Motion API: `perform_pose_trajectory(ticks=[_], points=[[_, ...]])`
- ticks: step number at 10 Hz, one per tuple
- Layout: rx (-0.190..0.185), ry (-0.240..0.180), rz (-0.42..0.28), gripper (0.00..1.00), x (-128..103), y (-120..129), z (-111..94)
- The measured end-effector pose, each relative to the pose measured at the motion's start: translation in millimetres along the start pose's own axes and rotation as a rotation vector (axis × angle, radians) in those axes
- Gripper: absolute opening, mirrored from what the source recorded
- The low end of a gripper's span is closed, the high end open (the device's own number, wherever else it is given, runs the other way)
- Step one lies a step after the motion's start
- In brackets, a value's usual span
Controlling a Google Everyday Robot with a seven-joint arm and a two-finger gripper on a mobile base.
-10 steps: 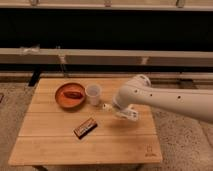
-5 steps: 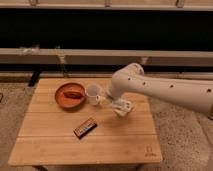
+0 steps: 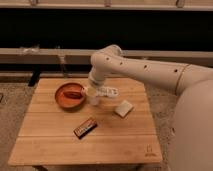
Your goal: Place the bottle in the ceramic bowl
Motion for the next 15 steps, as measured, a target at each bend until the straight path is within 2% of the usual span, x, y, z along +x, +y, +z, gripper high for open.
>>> perform_pose_trajectory(ticks=[3, 6, 9, 13, 15], points=[[-0.023, 0.07, -0.154, 0.0, -51.4, -21.2, -10.5], [-0.057, 0.142, -0.311, 0.0, -97.0, -37.4, 3.5], [-0.103, 0.17, -0.379, 0.0, -113.6, -38.6, 33.0], [-0.168, 0.175, -0.425, 0.0, -127.8, -30.4, 76.1], [-0.182, 0.163, -0.454, 0.0, -143.8, -26.5, 89.3]])
